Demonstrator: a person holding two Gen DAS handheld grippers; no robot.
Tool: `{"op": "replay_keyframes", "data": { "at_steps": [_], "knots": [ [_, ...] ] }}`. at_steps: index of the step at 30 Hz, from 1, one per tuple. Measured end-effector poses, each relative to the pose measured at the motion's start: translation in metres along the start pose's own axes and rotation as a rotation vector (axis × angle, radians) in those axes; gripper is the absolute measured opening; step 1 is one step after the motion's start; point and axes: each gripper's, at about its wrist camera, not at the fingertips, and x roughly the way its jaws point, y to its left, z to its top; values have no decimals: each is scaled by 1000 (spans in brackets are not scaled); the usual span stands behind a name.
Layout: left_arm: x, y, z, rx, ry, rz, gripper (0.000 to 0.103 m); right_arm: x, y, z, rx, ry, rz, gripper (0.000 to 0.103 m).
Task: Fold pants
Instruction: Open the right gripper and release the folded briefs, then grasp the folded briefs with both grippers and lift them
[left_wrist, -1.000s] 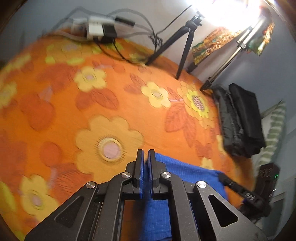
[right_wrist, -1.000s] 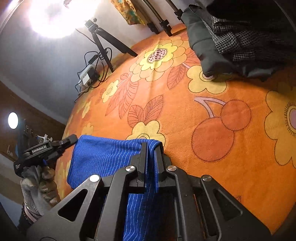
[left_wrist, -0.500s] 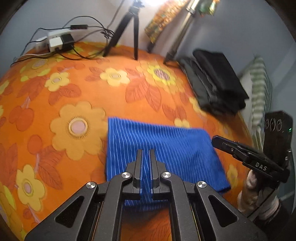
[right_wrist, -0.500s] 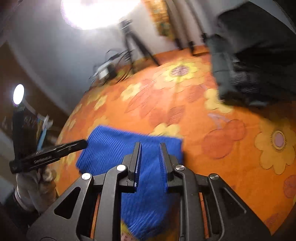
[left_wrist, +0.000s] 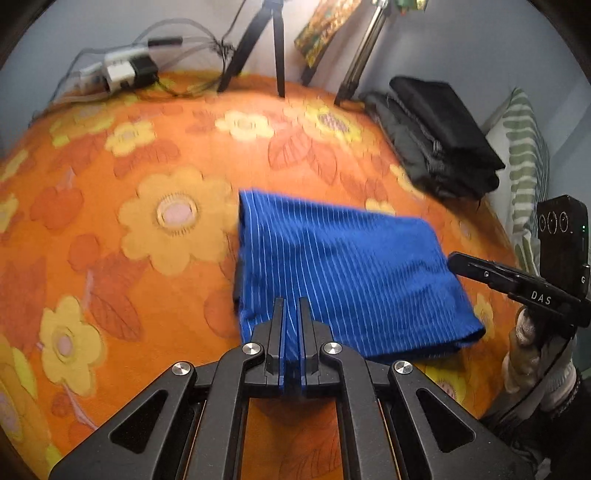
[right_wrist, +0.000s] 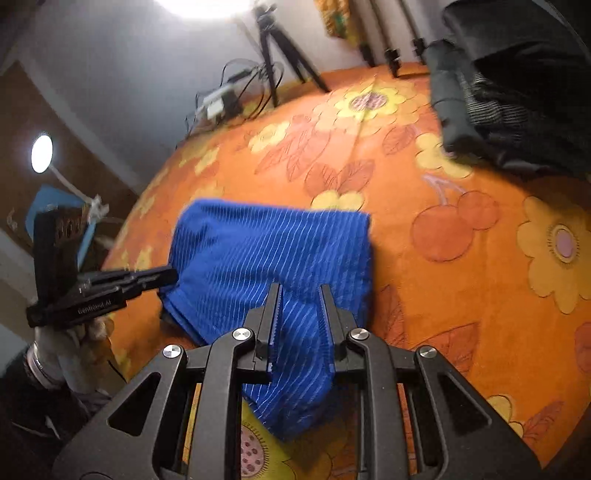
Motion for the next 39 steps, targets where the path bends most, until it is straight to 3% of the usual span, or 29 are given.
{"op": "replay_keyframes", "data": {
  "at_steps": [1,2,4,9,13,18,25,31,34,39],
  "knots": [
    [-2,1,4,0,-18,13,20,-4,-4,3,20,-18,-15,33],
    [-3,3,7,-10,-29,14,26,-6,-6,4,29,-30,-33,50],
    [-5,9,15,-52,-52,6,37,-8,-13,6,60,-66,-81,61],
    [7,10,25,-51,-60,38,41,3,-33,4,150,-29,-54,61],
    [22,11,26,-31,-42,82,41,9,-35,2,150,-33,-58,61],
    [30,12,25,-26,-33,86,41,15,-28,2,125,-37,-49,61],
    [39,5,20,10,-30,105,39,24,-10,0,40,-30,-58,37],
    [41,1,19,18,-44,114,15,28,-6,-3,30,-23,-51,24],
    [41,-3,19,23,-50,115,10,30,-4,-3,29,-23,-53,18],
    [34,-7,19,14,-74,106,9,28,-2,-2,50,-30,-55,13]
  ]
}}
